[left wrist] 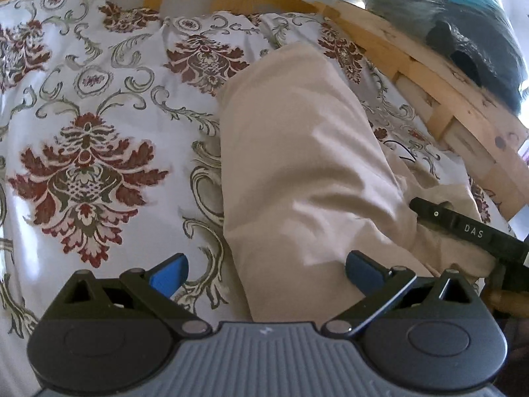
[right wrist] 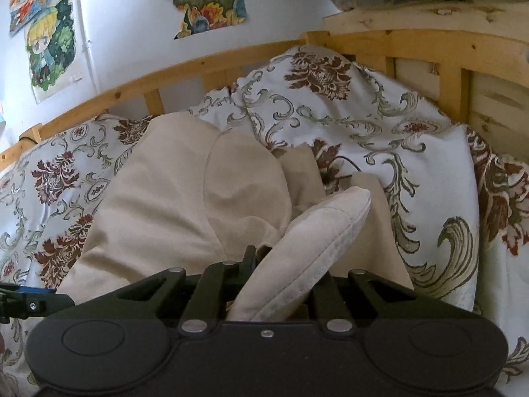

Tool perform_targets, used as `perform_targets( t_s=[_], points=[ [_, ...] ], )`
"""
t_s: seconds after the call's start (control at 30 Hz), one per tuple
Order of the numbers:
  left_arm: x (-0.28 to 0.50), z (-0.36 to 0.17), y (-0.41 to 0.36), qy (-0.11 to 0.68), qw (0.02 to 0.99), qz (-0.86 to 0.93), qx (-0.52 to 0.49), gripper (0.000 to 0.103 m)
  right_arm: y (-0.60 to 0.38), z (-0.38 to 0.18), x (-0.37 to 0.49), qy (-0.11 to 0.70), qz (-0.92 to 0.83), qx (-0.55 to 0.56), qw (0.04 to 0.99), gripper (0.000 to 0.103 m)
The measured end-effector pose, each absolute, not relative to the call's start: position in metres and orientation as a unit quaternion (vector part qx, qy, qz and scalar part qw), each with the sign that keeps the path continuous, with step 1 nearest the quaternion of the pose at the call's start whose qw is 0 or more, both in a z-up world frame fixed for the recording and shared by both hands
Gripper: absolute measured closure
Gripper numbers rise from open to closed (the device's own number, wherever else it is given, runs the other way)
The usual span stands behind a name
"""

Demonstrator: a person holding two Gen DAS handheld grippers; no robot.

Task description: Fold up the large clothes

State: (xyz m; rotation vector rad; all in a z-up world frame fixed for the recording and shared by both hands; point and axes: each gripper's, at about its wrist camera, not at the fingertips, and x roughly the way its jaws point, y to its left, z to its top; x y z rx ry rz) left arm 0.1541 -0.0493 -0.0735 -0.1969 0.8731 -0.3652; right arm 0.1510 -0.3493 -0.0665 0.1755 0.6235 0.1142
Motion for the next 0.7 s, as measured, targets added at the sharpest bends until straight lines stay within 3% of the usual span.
perform_targets(
  t_s=[0.33,0.47,0.53,0.67,0.7],
  points=[
    [0.151,-0.067,-0.071,0.39,0.902,-0.182,-0.015,0.0,-0.332,-0.054,0.135,0.296,0.031,0.008,0.955,0.091],
    [0.149,-0.067,-0.081,0.38,0.907,-0.18,0.011,0.0,-0.344,-0.062,0.139,0.316,0.03,0.038,0.948,0.087],
    [0.15,-0.068,-0.081,0.382,0.906,-0.18,0.008,0.0,-0.352,-0.061,0.138,0.314,0.016,0.058,0.948,0.066],
    [0.154,-0.072,-0.076,0.39,0.901,-0.19,-0.007,0.0,-0.366,-0.05,0.132,0.298,-0.005,0.096,0.95,0.047],
    [0.156,-0.073,-0.075,0.393,0.899,-0.191,-0.009,0.0,-0.368,-0.044,0.129,0.284,-0.019,0.09,0.954,0.036]
  ],
)
